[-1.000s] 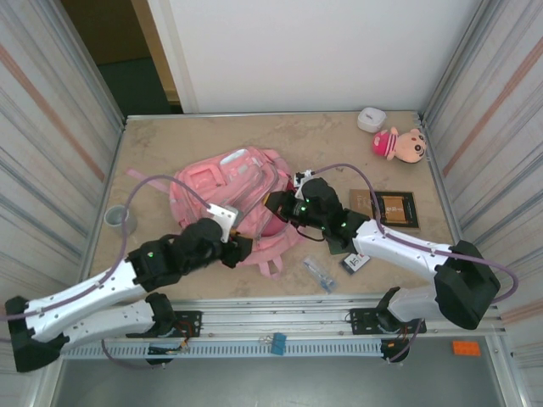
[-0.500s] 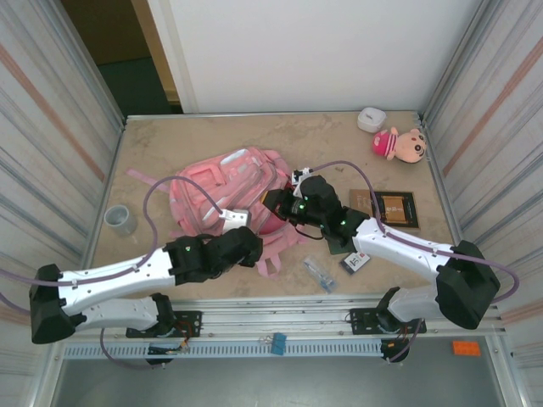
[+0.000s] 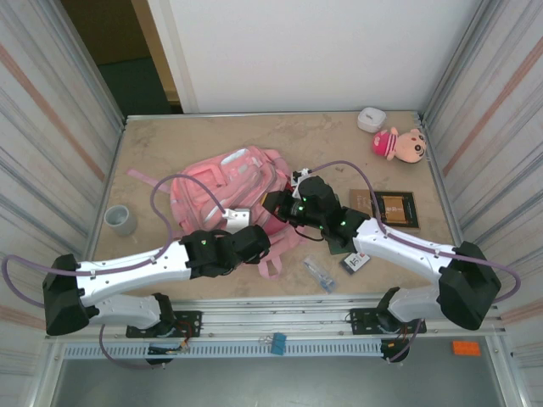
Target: Pack the student bag
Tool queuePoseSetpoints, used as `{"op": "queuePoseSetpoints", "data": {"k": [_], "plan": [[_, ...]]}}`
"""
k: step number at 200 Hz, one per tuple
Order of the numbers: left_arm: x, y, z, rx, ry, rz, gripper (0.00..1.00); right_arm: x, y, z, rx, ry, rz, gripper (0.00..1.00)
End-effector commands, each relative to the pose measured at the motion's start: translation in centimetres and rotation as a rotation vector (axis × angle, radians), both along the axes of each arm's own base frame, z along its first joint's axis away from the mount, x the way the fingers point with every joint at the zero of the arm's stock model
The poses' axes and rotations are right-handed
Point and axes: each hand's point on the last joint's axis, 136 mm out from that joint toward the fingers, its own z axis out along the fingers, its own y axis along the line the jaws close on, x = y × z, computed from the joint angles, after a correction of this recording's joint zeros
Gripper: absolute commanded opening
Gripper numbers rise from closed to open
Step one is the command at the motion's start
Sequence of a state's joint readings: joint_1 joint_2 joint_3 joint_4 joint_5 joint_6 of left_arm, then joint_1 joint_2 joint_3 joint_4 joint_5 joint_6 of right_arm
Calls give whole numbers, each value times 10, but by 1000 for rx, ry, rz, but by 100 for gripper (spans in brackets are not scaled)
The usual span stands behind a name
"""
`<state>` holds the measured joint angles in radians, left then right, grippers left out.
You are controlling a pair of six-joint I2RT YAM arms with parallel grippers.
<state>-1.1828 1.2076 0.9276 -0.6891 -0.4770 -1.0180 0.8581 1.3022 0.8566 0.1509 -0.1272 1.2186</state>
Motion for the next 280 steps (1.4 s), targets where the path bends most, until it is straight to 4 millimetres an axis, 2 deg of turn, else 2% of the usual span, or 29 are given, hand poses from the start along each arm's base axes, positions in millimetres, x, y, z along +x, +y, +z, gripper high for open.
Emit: {"op": "queuePoseSetpoints", "data": {"k": [1, 13, 34, 42, 56, 62, 89, 105, 132, 177, 220, 257, 280], "plan": [[6, 2, 7, -75, -17, 35, 5, 0, 0, 56, 92, -123, 15, 0], [7, 2, 7, -129, -10, 42, 0, 0, 1, 55, 73, -143, 35, 0], [9, 1, 11, -219, -14, 44, 0, 0, 3, 54, 67, -141, 48, 0], [9, 2, 12, -234, -12, 45, 5, 0, 4, 52, 65, -138, 51, 0], [7, 2, 12, -236, -5, 43, 24, 1, 6, 53, 67, -135, 56, 0], [6, 3, 11, -229, 2, 40, 29, 1, 7, 53, 70, -134, 57, 0], [2, 0, 5, -188, 35, 12, 36, 2, 9, 52, 72, -126, 44, 1], [2, -1, 8, -139, 23, 5, 39, 4, 7, 49, 63, -121, 29, 1], [0, -5, 8, -60, 24, -4, 43, 5, 7, 50, 90, -77, 5, 1], [-5, -10, -1, -45, 52, 21, 48, 5, 10, 53, 95, -57, -10, 1], [-8, -13, 15, -96, -10, -12, 50, 11, 2, 35, 71, 25, -67, 2], [-13, -7, 32, -186, -70, -23, 52, 14, 4, 38, 75, 34, -66, 3], [-14, -4, 31, -177, -72, -23, 54, 16, 7, 41, 82, 31, -59, 3]]}}
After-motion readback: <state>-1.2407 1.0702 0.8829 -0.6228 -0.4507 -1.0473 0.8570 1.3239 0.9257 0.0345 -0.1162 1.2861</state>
